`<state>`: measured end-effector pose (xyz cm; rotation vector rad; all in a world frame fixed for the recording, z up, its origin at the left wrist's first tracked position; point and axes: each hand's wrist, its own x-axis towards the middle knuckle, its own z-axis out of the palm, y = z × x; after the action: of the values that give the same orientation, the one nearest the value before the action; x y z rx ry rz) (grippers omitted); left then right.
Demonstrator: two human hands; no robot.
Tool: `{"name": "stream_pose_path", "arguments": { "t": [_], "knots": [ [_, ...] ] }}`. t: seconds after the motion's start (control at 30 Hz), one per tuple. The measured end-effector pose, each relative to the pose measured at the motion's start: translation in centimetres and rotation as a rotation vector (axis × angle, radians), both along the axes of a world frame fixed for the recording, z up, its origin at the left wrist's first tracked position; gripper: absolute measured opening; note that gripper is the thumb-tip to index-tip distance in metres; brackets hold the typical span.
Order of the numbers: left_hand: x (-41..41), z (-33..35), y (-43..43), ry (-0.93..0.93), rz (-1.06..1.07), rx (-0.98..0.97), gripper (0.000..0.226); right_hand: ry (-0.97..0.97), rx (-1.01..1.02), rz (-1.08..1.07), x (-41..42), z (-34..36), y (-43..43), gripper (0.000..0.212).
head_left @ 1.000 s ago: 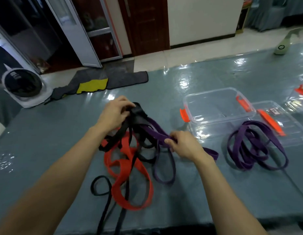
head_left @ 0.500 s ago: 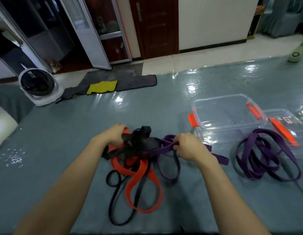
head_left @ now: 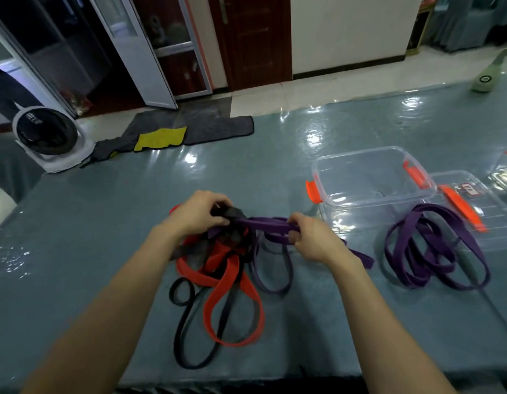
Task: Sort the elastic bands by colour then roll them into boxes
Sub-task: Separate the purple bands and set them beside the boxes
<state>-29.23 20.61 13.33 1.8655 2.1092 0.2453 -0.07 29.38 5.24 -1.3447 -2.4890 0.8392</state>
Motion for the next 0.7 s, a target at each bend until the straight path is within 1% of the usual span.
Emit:
{"name": "stream_pose_path", "arguments": {
  "t": [0.07, 0.1, 0.2, 0.23, 0.27, 0.3, 0.37, 0.4, 0.43, 0.47, 0.5, 0.53, 0.57, 0.6, 0.63, 0.7],
  "knots": [
    [-1.4, 2.7, 0.0, -0.198, 0.065, -0.026, 0.035, 0.009, 0.022, -0.001, -0.4, 0.6, 0.4, 0.023],
    [-1.9, 3.6, -0.2, -0.299, 0.117, 0.052, 0.032, -0.016, 0.021, 0.006, -0.4, 0.8, 0.6, 0.023],
    [-3.5, 4.9, -0.8, -0.578, 0.374, 0.508, 0.022, -0.060, 0.007, 0.004, 0.5, 0.7, 1.0, 0.027],
    [-3.9, 5.2, -1.1, -0.641, 0.418, 0.569, 0.021, -0.054, 0.014, -0.007, 0.8, 0.6, 1.0, 0.030],
    [-4.4, 5.4, -1.3, -0.687, 0.431, 0.577, 0.023, -0.070, 0.020, -0.005, 1.0, 0.5, 1.0, 0.033],
    [-5.0, 5.5, -1.6, -0.709, 0.447, 0.578, 0.025, -0.111, 0.018, 0.015, 1.2, 0.4, 0.9, 0.036],
    [-6.4, 5.3, -2.3, -0.727, 0.546, 0.676, 0.029, -0.191, -0.019, 0.041, 1.4, -0.2, 0.8, 0.034],
    [-6.9, 4.9, -2.7, -0.701, 0.590, 0.707, 0.028, -0.206, -0.033, 0.030, 1.5, -0.6, 0.8, 0.031],
    [-7.1, 4.4, -3.1, -0.630, 0.603, 0.658, 0.028, -0.216, -0.032, 0.012, 1.6, -0.9, 0.8, 0.028],
    [-7.2, 3.4, -3.4, -0.507, 0.594, 0.525, 0.029, -0.224, -0.024, 0.002, 1.6, -1.1, 0.8, 0.026],
    [-6.8, 2.1, -3.8, -0.361, 0.586, 0.335, 0.033, -0.223, -0.018, 0.002, 1.6, -1.2, 0.8, 0.023],
    [-6.4, 0.6, -4.1, -0.213, 0.583, 0.131, 0.045, -0.206, -0.021, 0.004, 1.5, -1.1, 0.7, 0.021],
    [-5.6, -0.9, -4.6, -0.087, 0.593, -0.015, 0.065, -0.169, -0.037, 0.008, 1.4, -1.1, 0.7, 0.020],
    [-4.5, -2.6, -5.1, -0.021, 0.604, -0.056, 0.079, -0.130, -0.061, 0.013, 1.3, -1.0, 0.5, 0.023],
    [-3.1, -3.9, -5.6, 0.004, 0.607, -0.006, 0.075, -0.105, -0.078, 0.021, 1.2, -1.0, 0.3, 0.026],
    [-0.1, -6.8, -6.3, -0.014, 0.605, 0.151, 0.033, -0.114, -0.085, 0.045, 1.4, -1.2, -0.2, 0.029]
  ]
}}
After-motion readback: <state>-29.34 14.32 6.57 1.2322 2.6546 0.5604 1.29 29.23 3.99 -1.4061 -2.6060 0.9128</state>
